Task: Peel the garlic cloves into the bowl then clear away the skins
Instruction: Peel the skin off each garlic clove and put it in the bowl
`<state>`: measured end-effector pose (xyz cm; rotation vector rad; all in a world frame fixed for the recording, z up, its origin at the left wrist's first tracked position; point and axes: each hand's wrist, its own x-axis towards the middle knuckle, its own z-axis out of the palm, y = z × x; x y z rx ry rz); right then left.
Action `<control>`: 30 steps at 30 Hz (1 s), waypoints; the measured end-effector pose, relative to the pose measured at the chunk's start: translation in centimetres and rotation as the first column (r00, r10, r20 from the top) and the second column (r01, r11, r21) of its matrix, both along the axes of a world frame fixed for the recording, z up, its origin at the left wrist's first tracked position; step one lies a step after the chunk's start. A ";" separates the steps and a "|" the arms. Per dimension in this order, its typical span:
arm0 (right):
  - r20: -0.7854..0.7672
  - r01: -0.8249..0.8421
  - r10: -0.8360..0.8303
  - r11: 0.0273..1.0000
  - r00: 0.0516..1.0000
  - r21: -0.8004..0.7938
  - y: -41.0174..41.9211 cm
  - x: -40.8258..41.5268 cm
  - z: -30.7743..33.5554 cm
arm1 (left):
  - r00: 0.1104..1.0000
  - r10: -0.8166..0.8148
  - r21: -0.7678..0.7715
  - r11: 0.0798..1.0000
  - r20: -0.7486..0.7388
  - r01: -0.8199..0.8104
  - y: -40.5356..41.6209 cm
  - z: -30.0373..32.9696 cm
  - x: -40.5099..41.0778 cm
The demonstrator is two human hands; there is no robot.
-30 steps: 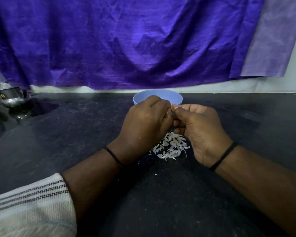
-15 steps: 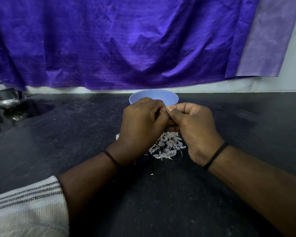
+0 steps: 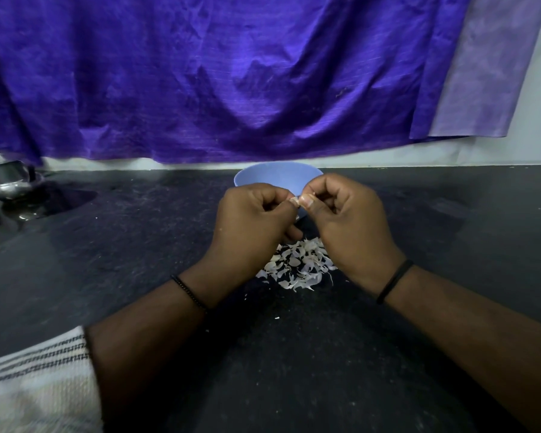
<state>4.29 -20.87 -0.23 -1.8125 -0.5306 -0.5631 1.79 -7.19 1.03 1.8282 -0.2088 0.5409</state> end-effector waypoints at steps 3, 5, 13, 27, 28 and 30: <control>-0.017 -0.026 0.026 1.000 1.000 0.006 -0.1 0.1 -0.1 | 0.995 -0.052 -0.132 0.990 -0.084 0.040 -0.2 0.2 -0.1; -0.014 -0.042 0.042 0.999 0.999 0.004 -0.1 0.2 -0.1 | 0.983 -0.097 -0.249 0.967 -0.154 0.056 -0.3 0.2 -0.3; -0.010 -0.094 0.095 0.995 0.995 0.012 -0.2 0.5 -0.3 | 0.894 -0.311 -0.556 0.827 -0.323 0.087 -0.4 0.7 -0.7; -0.253 -0.233 0.296 0.940 0.921 0.251 -0.5 0.5 -0.2 | 0.891 -0.354 -0.564 0.813 -0.286 0.142 0.1 0.2 -0.1; -0.262 -0.210 0.279 0.942 0.924 0.262 -0.5 0.5 -0.2 | 0.906 -0.324 -0.528 0.837 -0.272 0.141 0.2 0.1 0.0; -0.222 -0.170 0.227 0.953 0.948 0.250 -0.5 0.6 -0.2 | 0.926 -0.277 -0.466 0.875 -0.258 0.132 0.1 -0.1 0.1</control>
